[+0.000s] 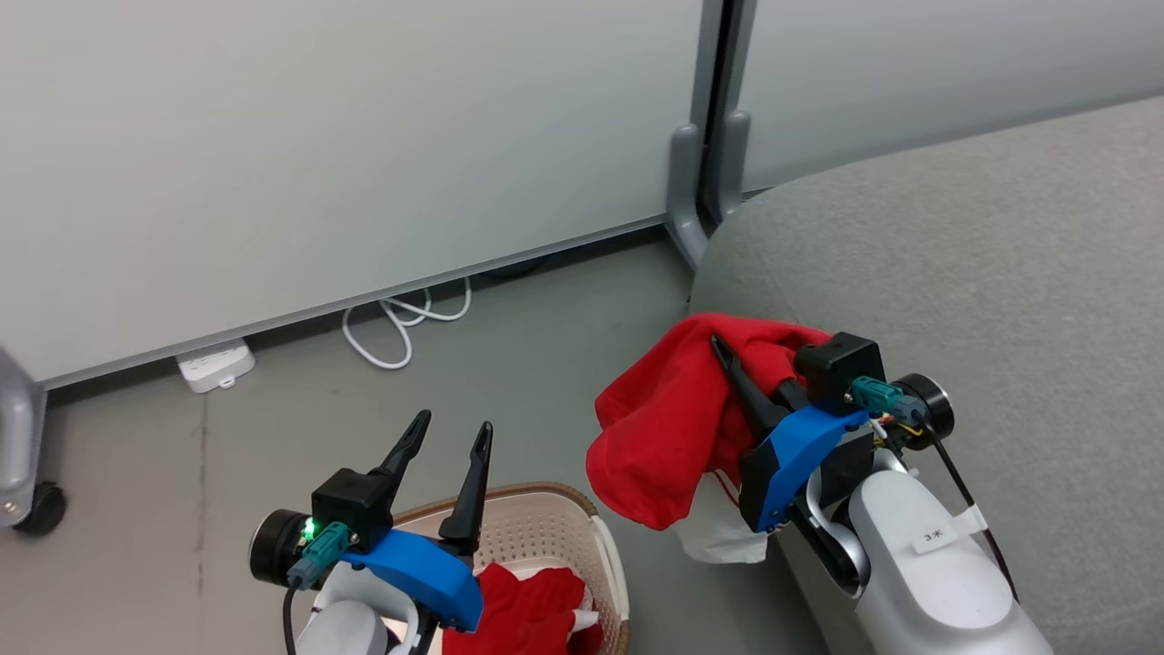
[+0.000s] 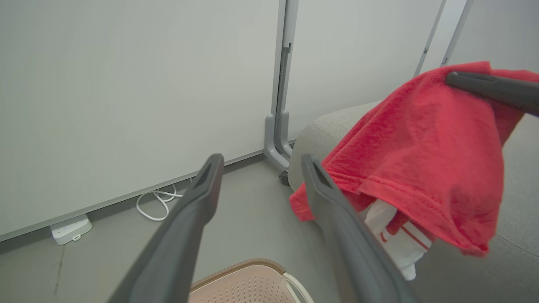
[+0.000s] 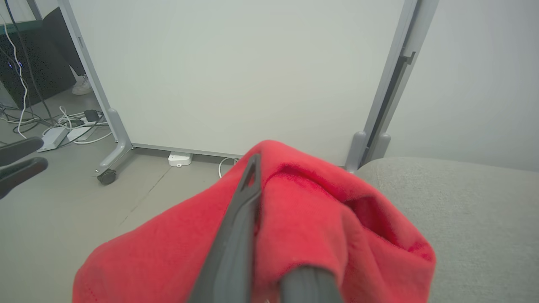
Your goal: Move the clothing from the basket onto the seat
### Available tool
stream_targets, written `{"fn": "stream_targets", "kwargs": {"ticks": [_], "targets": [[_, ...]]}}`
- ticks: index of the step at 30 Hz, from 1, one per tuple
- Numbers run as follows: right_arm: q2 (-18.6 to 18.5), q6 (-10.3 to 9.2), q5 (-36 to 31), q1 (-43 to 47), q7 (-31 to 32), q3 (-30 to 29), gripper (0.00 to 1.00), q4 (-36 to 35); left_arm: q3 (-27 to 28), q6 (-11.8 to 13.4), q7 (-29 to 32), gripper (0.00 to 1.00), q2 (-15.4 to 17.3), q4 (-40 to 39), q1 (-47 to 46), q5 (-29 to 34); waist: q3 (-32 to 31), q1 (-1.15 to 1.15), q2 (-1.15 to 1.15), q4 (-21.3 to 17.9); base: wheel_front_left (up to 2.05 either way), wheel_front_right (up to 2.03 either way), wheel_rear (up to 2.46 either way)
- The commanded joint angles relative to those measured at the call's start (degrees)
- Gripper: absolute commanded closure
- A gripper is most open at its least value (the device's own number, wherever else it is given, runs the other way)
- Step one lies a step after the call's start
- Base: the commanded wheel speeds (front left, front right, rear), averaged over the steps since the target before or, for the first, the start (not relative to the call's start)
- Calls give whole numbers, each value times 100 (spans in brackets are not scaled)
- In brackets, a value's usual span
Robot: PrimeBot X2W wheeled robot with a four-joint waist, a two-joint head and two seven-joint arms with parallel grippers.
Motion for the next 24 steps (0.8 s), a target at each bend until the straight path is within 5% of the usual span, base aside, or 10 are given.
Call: {"fn": "stream_targets", "kwargs": {"ticks": [1,24], "targets": [[-16,2,-11,-14,-3,0,100,-34,20,-12,-28,0,-1,-36,-10,12,61,0,0,-310,0,0,0],[-14,2,-25,154,-38,-141,100,-119,-172,-13,-29,0,74,-106,-131,-3,321,0,0,-2015,0,0,0]]}}
